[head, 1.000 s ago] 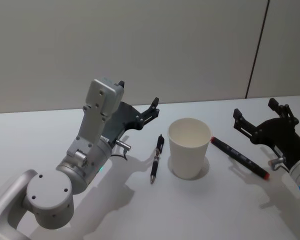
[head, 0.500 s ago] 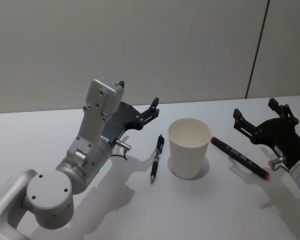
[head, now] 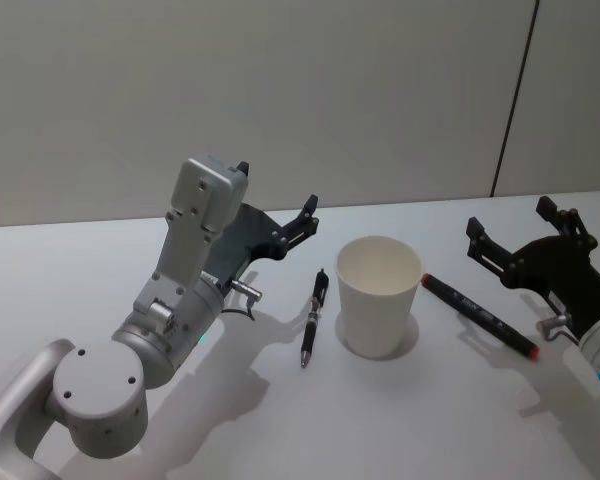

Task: Place the pen into the pen holder.

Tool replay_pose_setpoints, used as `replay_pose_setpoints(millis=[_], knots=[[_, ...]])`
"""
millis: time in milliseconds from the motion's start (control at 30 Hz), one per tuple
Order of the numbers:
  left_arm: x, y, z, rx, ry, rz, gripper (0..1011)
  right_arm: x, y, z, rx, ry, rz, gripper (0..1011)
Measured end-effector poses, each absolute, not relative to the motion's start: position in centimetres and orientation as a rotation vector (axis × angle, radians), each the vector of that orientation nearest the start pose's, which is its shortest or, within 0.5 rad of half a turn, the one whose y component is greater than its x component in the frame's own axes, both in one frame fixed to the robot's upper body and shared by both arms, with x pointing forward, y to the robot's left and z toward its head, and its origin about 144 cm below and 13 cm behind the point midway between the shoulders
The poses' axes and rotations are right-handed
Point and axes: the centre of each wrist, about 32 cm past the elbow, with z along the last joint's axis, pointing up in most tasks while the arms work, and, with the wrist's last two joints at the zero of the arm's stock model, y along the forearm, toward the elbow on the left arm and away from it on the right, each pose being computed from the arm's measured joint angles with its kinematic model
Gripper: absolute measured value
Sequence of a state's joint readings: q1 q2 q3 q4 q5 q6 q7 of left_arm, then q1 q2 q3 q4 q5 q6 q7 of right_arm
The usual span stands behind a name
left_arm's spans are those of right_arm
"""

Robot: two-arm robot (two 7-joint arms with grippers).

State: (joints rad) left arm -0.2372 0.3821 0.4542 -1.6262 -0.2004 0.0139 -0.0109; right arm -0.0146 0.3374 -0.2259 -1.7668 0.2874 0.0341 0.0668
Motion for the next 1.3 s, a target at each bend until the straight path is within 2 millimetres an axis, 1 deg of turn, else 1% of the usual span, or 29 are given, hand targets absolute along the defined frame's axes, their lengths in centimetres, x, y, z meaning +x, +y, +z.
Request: replay_pose_setpoints(millis=[1300], knots=[[49.2, 19.84, 120.44, 0.061, -0.268, 1.124, 1001, 44.33, -23.71, 118.87, 0.026, -0.075, -1.229, 1001]])
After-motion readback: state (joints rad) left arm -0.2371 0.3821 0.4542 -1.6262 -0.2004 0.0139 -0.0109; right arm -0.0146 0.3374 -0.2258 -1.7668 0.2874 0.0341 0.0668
